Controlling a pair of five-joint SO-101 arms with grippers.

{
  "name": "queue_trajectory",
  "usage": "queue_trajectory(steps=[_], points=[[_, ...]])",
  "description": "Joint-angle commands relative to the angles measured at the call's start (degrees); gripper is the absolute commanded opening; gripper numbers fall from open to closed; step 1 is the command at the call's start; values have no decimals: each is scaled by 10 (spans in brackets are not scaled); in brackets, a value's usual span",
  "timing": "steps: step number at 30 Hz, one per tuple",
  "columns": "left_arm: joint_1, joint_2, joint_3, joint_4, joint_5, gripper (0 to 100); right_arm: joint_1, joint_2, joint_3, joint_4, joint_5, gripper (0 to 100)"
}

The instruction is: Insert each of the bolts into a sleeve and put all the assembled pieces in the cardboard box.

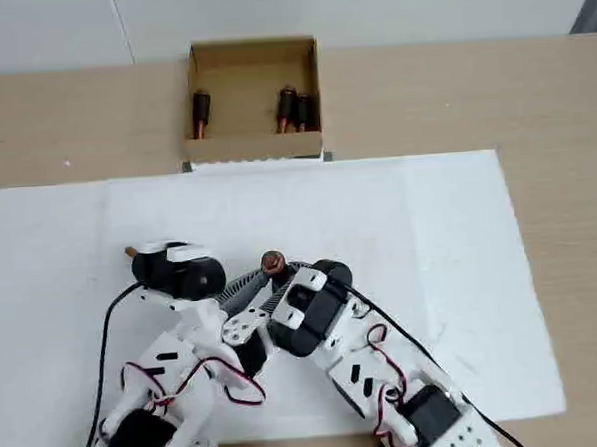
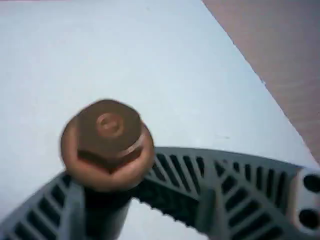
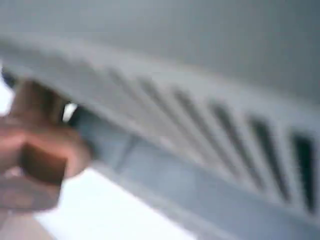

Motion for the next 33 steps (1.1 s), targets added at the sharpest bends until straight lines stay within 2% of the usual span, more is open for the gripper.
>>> queue_trajectory(steps=[1, 6, 13, 15, 17, 22, 27, 33], points=[[-21, -4, -22, 3, -15, 163, -4, -8, 1, -7, 6, 3], [-40, -4, -62, 6, -25, 163, -4, -8, 4, -7, 6, 3], [-43, -4, -125, 76, -26, 159, -4, -8, 4, -7, 4, 3], [-49, -4, -137, 85, -26, 109, -4, -8, 4, -7, 4, 2], [-73, -5, -144, 84, -40, 14, -2, -8, 4, -6, 4, 2], [-152, -6, -141, 88, -118, 5, 3, -7, 5, 0, 3, 2], [-232, -6, -109, 93, -187, 6, 60, -4, 8, 19, -9, 2], [-315, -6, -29, 149, -255, 6, 169, -2, -29, 106, -113, 2]])
